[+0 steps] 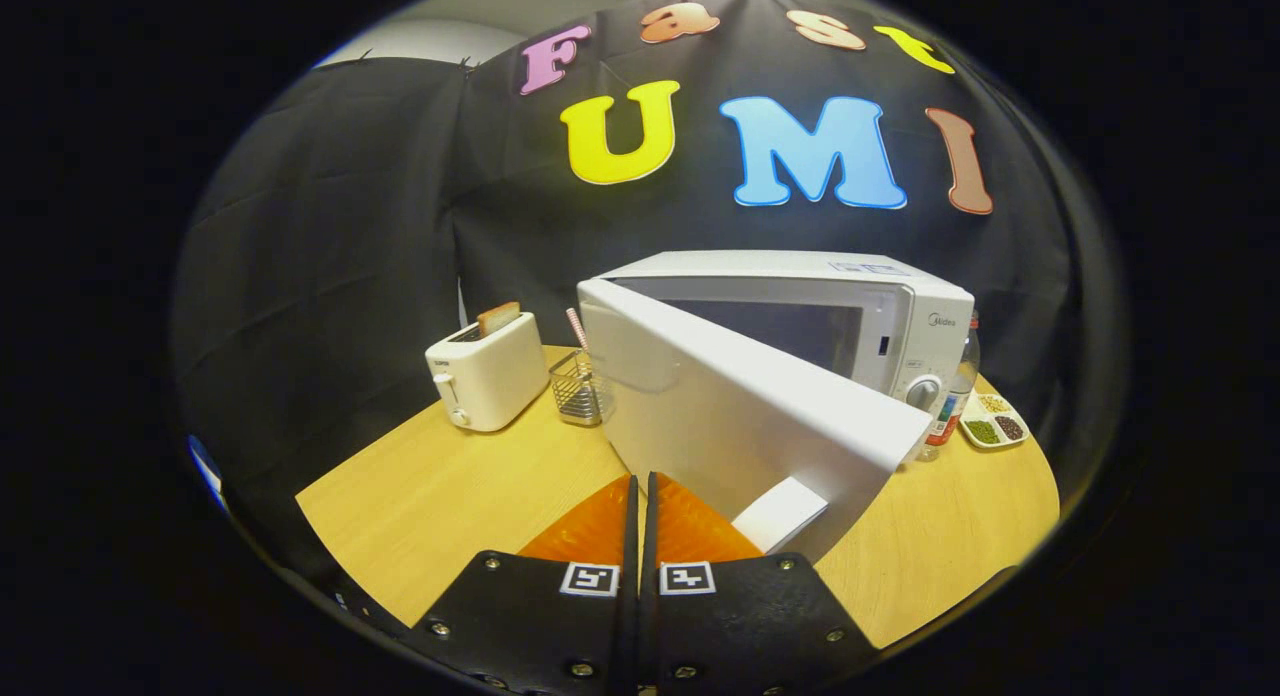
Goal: Open the microwave, put the food inside, and close the microwave door.
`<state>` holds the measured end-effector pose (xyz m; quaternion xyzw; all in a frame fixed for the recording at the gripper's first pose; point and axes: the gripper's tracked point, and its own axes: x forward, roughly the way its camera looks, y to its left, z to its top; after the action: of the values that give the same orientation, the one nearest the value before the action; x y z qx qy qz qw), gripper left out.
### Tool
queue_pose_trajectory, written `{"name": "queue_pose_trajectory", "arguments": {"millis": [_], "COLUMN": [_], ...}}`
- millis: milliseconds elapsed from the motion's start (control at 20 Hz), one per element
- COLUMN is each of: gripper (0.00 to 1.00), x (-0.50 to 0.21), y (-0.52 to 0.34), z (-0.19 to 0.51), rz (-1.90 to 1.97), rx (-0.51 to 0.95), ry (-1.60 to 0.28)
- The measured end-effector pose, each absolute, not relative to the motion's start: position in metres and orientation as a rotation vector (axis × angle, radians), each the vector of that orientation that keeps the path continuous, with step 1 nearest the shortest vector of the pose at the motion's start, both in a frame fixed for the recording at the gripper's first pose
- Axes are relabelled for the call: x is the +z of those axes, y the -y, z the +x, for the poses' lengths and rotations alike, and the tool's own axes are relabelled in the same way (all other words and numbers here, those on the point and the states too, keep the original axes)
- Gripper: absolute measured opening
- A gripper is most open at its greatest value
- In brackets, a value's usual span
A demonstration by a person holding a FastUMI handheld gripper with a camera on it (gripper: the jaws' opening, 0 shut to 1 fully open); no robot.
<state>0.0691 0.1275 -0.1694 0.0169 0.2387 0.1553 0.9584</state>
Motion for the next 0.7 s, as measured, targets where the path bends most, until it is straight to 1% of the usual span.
{"name": "queue_pose_trajectory", "arguments": {"millis": [400,700], "gripper": [0.01,0.01], "x": [-0.166,-0.171], "y": [-0.075,-0.054], "z": [0.125,0.164], "rz": [0.068,0.071], "rx": [0.194,0.144], "ry": [-0.458,-0.449]}}
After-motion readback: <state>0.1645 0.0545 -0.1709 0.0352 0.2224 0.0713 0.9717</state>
